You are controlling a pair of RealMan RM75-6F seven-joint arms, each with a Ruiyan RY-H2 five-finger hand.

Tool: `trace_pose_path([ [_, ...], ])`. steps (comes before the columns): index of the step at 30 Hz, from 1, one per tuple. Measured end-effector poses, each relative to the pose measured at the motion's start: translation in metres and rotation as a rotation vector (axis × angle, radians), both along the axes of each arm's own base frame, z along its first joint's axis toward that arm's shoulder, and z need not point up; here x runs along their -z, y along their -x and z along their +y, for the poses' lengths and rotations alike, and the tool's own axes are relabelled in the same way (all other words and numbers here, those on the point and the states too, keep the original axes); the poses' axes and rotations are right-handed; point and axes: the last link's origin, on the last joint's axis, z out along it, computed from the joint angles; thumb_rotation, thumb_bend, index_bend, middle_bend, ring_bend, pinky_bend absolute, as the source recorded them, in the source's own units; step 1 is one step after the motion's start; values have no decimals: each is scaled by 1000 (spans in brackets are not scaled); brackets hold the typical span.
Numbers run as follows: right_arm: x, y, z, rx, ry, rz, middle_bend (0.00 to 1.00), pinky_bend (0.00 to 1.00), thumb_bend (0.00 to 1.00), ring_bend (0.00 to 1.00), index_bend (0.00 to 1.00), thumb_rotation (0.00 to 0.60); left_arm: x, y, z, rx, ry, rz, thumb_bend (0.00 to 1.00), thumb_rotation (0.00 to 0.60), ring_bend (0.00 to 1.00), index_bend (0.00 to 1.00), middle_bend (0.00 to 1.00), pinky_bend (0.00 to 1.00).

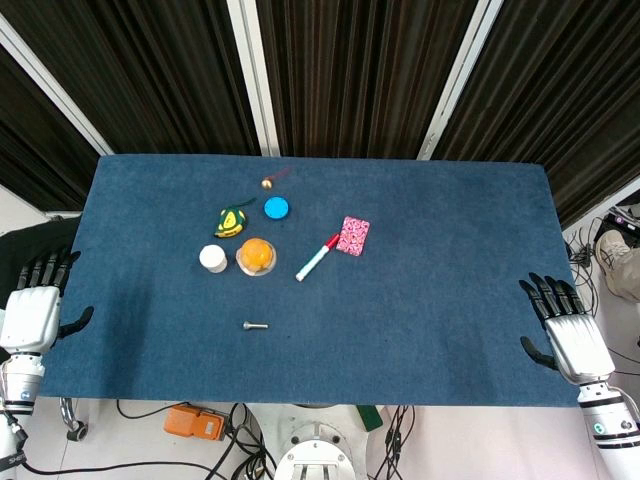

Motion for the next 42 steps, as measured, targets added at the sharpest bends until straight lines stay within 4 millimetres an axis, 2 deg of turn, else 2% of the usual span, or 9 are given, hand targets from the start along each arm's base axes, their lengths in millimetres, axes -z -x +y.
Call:
trace_pose_path([
  [11, 0, 0, 0, 1, -1, -4, 76, 110, 464, 67, 30, 600, 2, -2, -2, -3, 6, -6, 241, 600, 0, 92, 0, 48],
  [16, 0, 0, 0, 4, -3, -6, 76, 110, 464, 67, 30, 600, 11, -11, -5, 10, 36, -13, 240, 600, 0, 92, 0, 48],
  [19, 1, 0, -1, 4, -7, -4, 76, 110, 464, 67, 30, 600, 18, -23, -6, 33, 67, -14, 240, 600, 0, 92, 0, 48],
  [25, 1, 0, -1, 9, -10, -8, 76, 110, 464, 67, 30, 600, 44, -67, -6, 144, 171, -44, 240, 600, 0, 132, 0, 48],
  [32, -1, 1, -1, 13, -12, -13, 76, 109, 464, 67, 30, 600, 91, -109, -5, 242, 322, -25, 241, 600, 0, 155, 0, 48],
  [38, -1, 2, -2, 19, -19, -13, 76, 108, 464, 68, 31, 600, 122, -131, 4, 264, 372, -44, 241, 600, 0, 204, 0, 48],
  [42, -1, 2, -3, 24, -22, -14, 76, 103, 464, 67, 31, 600, 137, -140, 10, 268, 395, -52, 241, 600, 0, 246, 0, 48],
])
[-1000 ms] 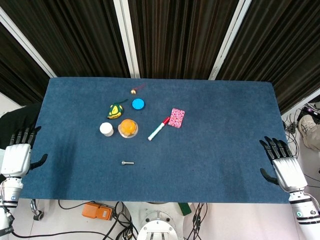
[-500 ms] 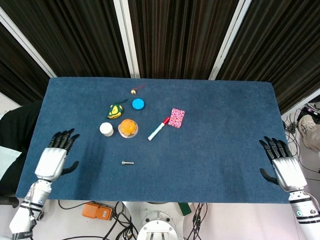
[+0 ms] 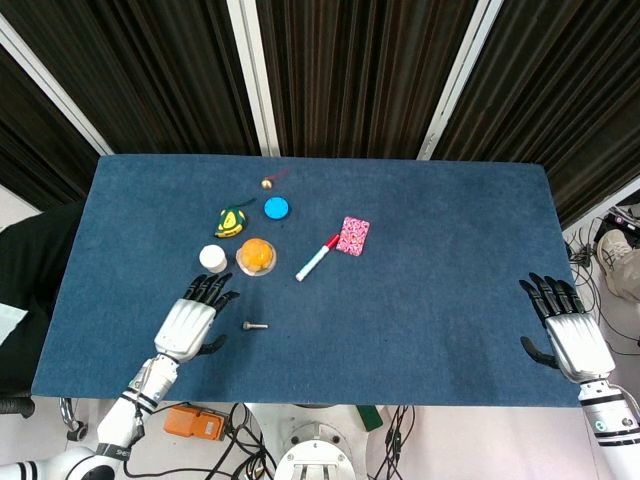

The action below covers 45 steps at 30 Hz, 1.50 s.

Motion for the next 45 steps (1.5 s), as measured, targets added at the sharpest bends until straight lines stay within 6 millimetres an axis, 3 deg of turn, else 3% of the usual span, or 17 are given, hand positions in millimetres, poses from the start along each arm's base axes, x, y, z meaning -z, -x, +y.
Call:
trace_pose_path([
  [20, -1, 1, -1, 10, -7, 1, 76, 101, 464, 67, 31, 600, 54, -4, 16, -109, 15, 52, 259, 600, 0, 367, 0, 48],
  [45, 2, 1, -1, 11, -15, 2, 76, 101, 464, 67, 31, 600, 59, -10, 2, -153, -7, 52, 283, 600, 0, 430, 0, 48],
])
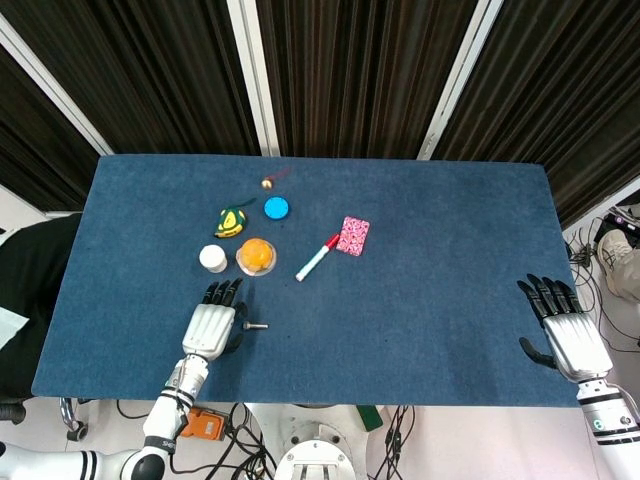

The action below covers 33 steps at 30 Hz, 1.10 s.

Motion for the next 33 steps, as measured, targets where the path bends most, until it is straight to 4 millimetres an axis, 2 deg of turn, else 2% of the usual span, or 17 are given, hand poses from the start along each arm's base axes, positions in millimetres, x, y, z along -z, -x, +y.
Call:
trace_pose_path([
  [16, 0, 0, 0, 2, 0, -1, 76, 101, 464, 67, 31, 600, 20, -11, -1, 10, 32, -20, 317, 600, 0, 469, 12, 48],
  [22, 0, 1, 0, 3, -1, -1, 76, 101, 464, 67, 31, 600, 22, -11, 2, 10, 20, -18, 335, 600, 0, 517, 41, 48],
  [33, 0, 1, 0, 1, -1, -1, 76, 101, 464, 67, 31, 600, 18, -6, 6, -2, 15, -3, 456, 600, 0, 604, 84, 48],
])
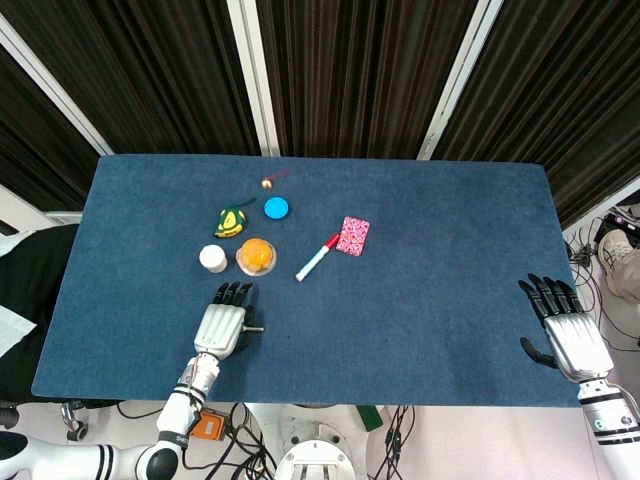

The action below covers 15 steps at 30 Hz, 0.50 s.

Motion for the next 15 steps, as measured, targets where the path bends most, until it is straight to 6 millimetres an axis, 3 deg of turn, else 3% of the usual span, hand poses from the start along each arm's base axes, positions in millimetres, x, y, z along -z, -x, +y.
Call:
trace_pose_path([
  [7, 0, 0, 1, -1, 1, -3, 76, 101, 464, 67, 31, 600, -14, -8, 0, 36, 7, -20, 493, 600, 0, 612, 93, 48],
  [15, 0, 0, 1, 0, 3, -7, 76, 101, 464, 67, 31, 600, -69, -32, 8, 103, 6, -82, 490, 600, 0, 612, 93, 48],
])
